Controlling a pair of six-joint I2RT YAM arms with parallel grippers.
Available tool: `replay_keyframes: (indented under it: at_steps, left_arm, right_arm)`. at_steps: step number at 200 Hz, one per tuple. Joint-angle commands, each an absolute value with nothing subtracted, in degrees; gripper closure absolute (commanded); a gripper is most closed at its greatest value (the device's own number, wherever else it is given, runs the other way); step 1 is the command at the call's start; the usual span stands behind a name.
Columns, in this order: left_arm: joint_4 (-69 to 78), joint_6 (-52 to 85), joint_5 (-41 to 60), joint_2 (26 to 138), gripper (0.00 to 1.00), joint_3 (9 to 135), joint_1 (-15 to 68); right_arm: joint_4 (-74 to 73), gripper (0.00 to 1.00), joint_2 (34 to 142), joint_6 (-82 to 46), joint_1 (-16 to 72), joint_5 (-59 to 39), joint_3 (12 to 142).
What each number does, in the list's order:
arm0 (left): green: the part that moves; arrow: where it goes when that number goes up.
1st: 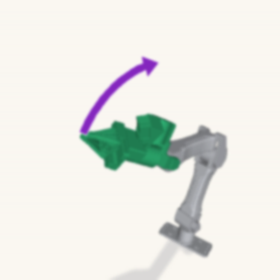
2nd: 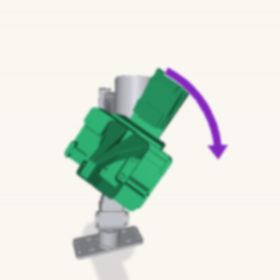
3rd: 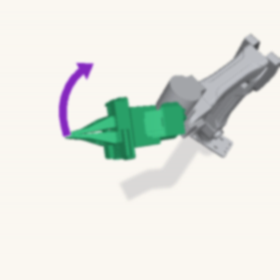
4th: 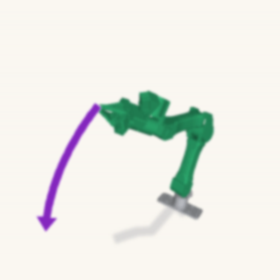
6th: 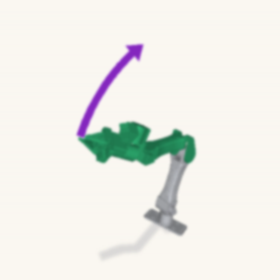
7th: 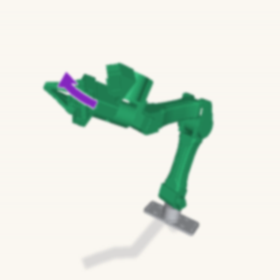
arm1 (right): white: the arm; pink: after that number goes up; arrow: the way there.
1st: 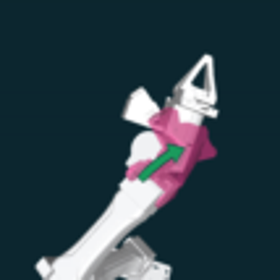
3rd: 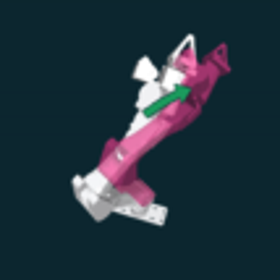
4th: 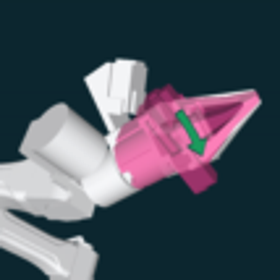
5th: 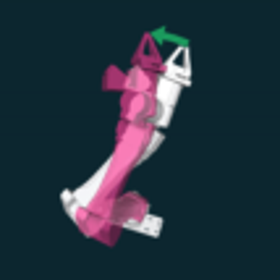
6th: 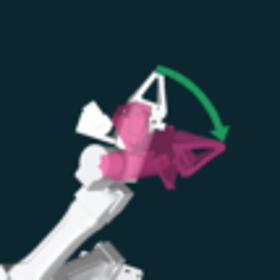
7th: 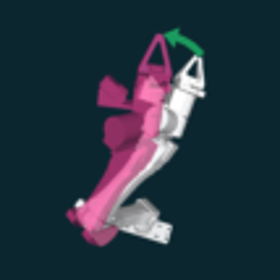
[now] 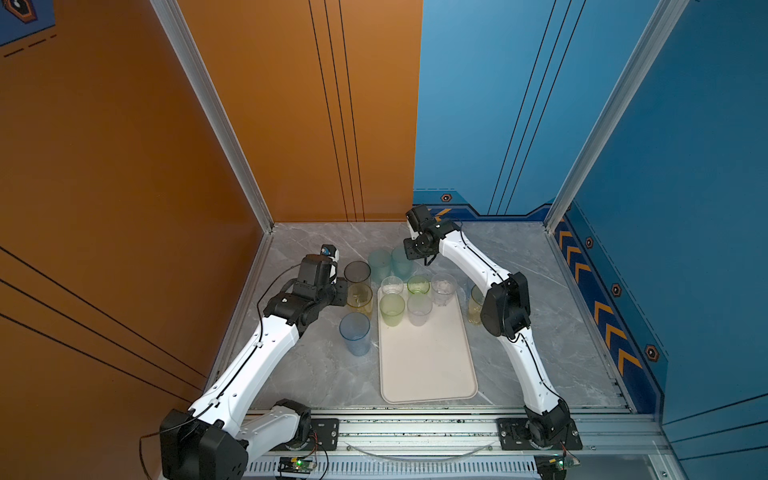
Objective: Place the glasses into the tray
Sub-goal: 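Lower the right gripper onto the nearer teal dotted cup's rim and close, then lift the teal cup over the tray while the left gripper lowers to the yellow cup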
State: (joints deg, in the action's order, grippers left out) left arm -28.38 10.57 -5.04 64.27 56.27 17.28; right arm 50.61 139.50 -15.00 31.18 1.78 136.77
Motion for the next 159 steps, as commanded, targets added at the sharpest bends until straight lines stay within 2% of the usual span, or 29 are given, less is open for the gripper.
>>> replay_keyframes:
  at_steps: [1,107,159]
  left_arm:
    - [-27.8,10.6,-3.8,63.5,0.79,55.3,16.7]
    - [-27.8,10.3,-3.0,64.1,0.79,55.6,16.4]
    - [-28.8,10.1,-3.3,65.0,0.79,56.9,17.2]
  right_arm:
    - [52.6,0.91,141.0,-15.1,31.4,2.7,138.7]
    - [51.7,1.0,136.8,-12.8,31.7,9.7,135.9]
    - [41.1,1.0,124.9,-13.0,31.1,10.0,122.1]
